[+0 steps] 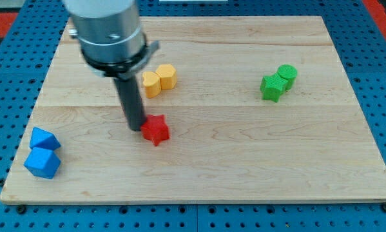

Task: Push the red circle to the left center

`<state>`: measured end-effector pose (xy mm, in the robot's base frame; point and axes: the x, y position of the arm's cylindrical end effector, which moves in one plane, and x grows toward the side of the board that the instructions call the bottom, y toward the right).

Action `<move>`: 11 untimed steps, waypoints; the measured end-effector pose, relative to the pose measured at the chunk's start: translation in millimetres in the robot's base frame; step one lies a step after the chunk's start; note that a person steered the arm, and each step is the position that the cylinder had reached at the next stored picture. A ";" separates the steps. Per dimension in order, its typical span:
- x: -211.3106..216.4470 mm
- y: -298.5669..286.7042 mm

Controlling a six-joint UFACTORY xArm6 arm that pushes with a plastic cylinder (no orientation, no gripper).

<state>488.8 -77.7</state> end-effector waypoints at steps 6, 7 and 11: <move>-41.9 -76.7; -41.9 -63.8; -63.9 -135.7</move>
